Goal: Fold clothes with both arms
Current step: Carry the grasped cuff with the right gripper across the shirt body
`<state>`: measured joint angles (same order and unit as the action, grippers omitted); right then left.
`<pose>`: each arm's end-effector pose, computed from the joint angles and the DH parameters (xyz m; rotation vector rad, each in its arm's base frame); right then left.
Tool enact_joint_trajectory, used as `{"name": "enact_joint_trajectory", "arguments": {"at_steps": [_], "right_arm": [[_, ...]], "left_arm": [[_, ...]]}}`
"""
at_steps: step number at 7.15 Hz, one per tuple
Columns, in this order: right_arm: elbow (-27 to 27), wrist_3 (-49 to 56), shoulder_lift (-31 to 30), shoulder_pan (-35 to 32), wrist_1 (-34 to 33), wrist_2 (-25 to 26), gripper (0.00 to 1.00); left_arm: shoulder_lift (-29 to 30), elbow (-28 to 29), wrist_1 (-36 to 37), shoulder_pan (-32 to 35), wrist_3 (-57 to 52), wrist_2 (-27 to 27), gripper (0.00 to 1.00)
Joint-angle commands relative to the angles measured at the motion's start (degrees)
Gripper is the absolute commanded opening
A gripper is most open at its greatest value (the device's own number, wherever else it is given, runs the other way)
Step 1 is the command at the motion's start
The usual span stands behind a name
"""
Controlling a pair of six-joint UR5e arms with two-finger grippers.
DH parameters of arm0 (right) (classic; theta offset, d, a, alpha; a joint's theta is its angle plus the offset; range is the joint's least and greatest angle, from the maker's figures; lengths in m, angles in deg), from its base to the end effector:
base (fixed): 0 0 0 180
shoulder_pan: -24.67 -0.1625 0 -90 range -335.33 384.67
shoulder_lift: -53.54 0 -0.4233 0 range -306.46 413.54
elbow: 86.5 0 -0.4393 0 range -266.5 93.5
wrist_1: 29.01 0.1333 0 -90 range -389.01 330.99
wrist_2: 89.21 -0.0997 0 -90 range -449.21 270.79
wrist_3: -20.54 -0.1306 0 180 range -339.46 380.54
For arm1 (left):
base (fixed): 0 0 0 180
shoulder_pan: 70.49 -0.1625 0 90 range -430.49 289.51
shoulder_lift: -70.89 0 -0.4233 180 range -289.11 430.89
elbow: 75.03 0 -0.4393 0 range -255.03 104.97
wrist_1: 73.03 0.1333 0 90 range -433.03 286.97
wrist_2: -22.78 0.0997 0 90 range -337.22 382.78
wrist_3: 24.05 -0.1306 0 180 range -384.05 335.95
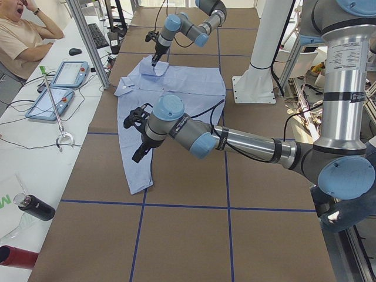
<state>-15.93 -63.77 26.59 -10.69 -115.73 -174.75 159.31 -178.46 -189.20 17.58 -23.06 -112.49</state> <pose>-0.6172 -0.6138 0.0675 0.3600 -0.7494 0.5199 -0.0219 -0.5545 0.5064 0.6088 0.7763 0.2770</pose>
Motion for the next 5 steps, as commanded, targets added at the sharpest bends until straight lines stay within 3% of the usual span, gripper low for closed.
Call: {"name": "enact_joint_trajectory", "arguments": {"at_steps": [1, 3, 4, 5], "right_arm": [[-11.92, -2.52, 9.26, 2.13, 2.43, 3.8, 0.0], [-22.01, -2.71, 15.24, 6.42, 6.62, 8.01, 0.0], [-23.89, -2.36, 16.92, 7.58, 6.83, 9.15, 0.0], [-25.82, -2.36, 19.2, 8.11, 6.74, 9.16, 0.81]], "left_arm": [[-0.09, 0.08, -0.02, 0.0, 0.07, 0.0, 1.0], [-0.09, 0.34, 0.07, 0.0, -0.02, 0.0, 1.0], [-0.7, 0.34, -0.02, 0.0, 0.07, 0.0, 1.0], [-0.79, 0.43, -0.02, 0.0, 0.07, 0.0, 1.0]]}}
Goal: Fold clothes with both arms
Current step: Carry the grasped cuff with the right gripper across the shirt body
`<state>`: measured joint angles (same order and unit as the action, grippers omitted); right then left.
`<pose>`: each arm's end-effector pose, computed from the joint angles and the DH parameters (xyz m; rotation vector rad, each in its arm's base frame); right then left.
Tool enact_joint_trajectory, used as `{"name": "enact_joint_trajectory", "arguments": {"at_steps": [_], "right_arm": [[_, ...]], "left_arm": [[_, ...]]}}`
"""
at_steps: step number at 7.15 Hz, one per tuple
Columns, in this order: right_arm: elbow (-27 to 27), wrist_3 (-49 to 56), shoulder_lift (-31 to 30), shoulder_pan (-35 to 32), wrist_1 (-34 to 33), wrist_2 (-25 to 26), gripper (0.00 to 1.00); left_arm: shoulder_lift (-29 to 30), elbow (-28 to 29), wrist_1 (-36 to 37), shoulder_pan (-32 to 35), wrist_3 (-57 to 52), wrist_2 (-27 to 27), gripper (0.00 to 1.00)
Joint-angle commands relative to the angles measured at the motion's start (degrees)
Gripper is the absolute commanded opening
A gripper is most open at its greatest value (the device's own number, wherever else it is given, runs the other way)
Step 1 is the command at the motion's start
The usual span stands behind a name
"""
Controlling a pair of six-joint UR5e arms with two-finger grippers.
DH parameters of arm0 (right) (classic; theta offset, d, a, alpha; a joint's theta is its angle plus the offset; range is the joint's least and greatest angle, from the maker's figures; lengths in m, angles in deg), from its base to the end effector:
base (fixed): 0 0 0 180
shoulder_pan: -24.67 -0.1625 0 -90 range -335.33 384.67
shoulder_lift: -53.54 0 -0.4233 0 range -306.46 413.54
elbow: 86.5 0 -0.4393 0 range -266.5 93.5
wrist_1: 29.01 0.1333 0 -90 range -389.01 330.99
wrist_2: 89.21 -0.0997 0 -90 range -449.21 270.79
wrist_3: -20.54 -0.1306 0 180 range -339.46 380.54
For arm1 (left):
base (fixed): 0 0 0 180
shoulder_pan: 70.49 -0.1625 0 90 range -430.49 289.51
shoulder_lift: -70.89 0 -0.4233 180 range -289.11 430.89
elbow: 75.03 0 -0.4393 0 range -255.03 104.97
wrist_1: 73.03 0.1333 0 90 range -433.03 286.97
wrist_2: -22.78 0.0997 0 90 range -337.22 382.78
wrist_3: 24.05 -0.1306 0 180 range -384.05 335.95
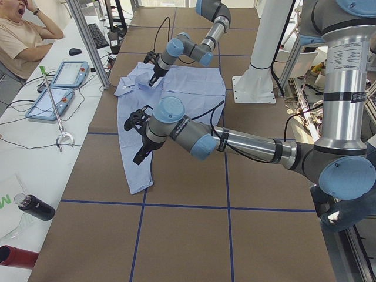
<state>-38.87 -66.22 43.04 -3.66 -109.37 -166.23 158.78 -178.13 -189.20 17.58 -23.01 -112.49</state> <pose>-0.7392 -0.5833 -0.0110 0.4316 -0.7319 0.5040 -0.0220 -0.5517 0.5148 0.5943 0.7776 0.2703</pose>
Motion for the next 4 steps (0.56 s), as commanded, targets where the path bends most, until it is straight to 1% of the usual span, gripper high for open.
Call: {"name": "enact_joint_trajectory", "arguments": {"at_steps": [1, 3, 4], "right_arm": [[-8.55, 0.53, 7.47, 1.09, 0.3, 0.55, 0.99], [-9.14, 2.71, 8.92, 0.83, 0.13, 0.29, 1.0], [-8.97, 3.34, 8.83, -0.48, -1.09, -1.45, 1.0]], "left_arm": [[-0.26, 0.18, 0.07, 0.0, 0.11, 0.0, 1.0], [-0.26, 0.79, 0.16, 0.0, 0.11, -0.09, 1.0], [-0.09, 1.76, -0.02, -0.09, 0.2, -1.57, 1.0]]}}
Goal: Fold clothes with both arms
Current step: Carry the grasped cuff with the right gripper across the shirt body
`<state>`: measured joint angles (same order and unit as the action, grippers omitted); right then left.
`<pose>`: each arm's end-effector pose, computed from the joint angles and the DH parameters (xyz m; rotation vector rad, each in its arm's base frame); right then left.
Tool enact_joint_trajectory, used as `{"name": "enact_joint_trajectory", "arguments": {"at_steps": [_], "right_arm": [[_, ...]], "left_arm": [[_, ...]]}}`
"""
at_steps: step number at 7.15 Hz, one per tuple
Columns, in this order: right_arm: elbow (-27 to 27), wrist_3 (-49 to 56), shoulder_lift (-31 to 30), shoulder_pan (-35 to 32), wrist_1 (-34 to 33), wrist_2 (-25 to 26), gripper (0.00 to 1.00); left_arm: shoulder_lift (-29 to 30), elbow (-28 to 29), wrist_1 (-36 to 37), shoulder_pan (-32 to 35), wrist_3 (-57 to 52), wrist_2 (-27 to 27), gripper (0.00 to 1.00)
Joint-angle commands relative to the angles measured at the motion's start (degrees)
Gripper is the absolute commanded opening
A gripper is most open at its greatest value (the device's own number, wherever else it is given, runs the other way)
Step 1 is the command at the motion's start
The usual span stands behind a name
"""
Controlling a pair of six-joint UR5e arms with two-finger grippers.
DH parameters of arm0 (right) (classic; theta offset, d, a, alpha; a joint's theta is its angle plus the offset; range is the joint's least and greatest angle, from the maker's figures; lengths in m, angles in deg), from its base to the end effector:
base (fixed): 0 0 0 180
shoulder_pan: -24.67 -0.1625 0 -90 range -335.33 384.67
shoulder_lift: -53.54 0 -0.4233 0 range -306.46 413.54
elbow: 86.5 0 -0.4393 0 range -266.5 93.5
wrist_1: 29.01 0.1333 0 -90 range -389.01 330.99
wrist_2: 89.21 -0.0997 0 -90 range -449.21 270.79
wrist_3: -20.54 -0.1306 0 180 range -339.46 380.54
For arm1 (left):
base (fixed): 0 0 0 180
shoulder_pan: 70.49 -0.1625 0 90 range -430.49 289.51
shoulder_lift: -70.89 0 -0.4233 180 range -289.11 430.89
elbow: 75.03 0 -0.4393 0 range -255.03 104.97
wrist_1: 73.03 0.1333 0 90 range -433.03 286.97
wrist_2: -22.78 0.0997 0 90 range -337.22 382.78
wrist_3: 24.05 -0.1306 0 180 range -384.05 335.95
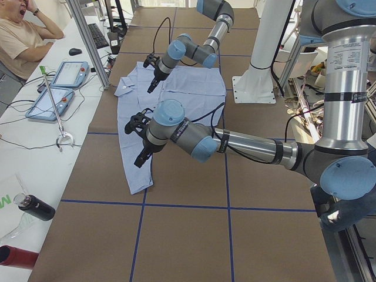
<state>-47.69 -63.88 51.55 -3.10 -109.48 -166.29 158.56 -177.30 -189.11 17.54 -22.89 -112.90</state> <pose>-0.7522 -0.5797 -0.0704 0.4391 -0.7168 0.4556 -0.0209 -0.5508 0.5248 0.5735 0.7865 0.2634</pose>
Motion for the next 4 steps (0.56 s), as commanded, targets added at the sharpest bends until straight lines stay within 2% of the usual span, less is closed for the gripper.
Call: {"name": "enact_joint_trajectory", "arguments": {"at_steps": [1, 2, 3, 4], "right_arm": [[3.26, 1.36, -2.64, -4.89, -2.66, -9.42, 1.0], [14.86, 3.36, -10.84, -7.62, -4.85, -14.11, 1.0], [24.29, 8.17, -16.93, -9.83, -7.83, -15.11, 1.0], [28.21, 12.31, -20.56, -13.5, -8.21, -20.95, 1.0]], "left_arm": [[0.4, 0.23, -5.67, -0.22, -0.02, -2.47, 1.0], [0.23, 2.92, -12.69, -0.57, 1.63, -2.23, 1.0], [0.48, 5.39, -17.2, -2.23, 2.09, -2.31, 1.0], [1.1, 9.15, -18.37, -3.46, 2.27, -1.88, 1.0]]}}
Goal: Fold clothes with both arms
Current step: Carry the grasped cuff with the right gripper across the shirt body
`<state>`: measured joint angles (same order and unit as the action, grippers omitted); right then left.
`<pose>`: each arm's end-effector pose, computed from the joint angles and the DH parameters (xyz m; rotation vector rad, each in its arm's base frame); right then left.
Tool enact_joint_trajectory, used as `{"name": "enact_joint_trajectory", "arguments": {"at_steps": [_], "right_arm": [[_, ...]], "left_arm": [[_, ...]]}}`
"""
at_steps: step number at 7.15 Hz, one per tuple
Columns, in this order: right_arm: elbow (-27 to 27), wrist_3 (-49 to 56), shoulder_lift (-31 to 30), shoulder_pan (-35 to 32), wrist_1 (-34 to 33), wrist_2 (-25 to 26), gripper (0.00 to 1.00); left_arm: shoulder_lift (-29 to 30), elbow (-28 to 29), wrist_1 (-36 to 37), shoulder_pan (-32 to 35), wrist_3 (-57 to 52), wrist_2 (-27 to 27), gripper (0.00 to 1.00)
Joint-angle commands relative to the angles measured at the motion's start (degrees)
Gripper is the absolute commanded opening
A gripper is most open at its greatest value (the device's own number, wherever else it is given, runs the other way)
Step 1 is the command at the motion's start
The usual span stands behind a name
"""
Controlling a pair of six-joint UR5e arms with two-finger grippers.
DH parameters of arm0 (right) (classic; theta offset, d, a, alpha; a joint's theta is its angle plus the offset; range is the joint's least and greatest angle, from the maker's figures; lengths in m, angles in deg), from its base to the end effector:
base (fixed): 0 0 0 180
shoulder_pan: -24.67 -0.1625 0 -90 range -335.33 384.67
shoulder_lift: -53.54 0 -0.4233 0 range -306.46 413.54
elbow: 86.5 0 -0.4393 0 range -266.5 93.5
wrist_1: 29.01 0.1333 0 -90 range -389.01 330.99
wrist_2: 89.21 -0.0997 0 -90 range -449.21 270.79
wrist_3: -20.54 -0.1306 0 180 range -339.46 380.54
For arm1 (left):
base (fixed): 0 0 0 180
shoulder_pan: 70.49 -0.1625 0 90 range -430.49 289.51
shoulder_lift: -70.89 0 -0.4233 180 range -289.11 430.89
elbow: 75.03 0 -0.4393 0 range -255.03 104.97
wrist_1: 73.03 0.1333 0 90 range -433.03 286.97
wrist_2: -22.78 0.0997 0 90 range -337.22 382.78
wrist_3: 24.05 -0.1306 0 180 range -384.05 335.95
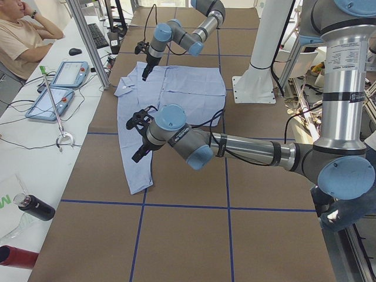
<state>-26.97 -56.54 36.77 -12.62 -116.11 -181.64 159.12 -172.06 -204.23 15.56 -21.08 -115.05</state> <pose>-0.6313 -0.6414 0.0063 0.3037 -0.7435 0.3855 0.0019 -0.5578 0.5334 0.7137 0.8325 0.3534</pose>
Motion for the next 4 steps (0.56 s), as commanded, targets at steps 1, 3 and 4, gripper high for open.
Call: {"name": "enact_joint_trajectory", "arguments": {"at_steps": [1, 3, 4], "right_arm": [[13.36, 8.66, -11.13, -7.58, -1.58, -10.01, 1.0], [32.04, 22.76, -30.24, -15.66, -2.02, -17.66, 1.0], [39.79, 30.41, -38.69, -20.05, -2.72, -21.09, 1.0]], "left_arm": [[1.67, 7.96, -4.74, -1.58, 1.94, 0.28, 1.0], [1.77, 18.04, -23.8, -7.96, 18.39, 9.96, 1.0], [2.21, 24.02, -33.66, -12.0, 26.14, 13.6, 1.0]]}}
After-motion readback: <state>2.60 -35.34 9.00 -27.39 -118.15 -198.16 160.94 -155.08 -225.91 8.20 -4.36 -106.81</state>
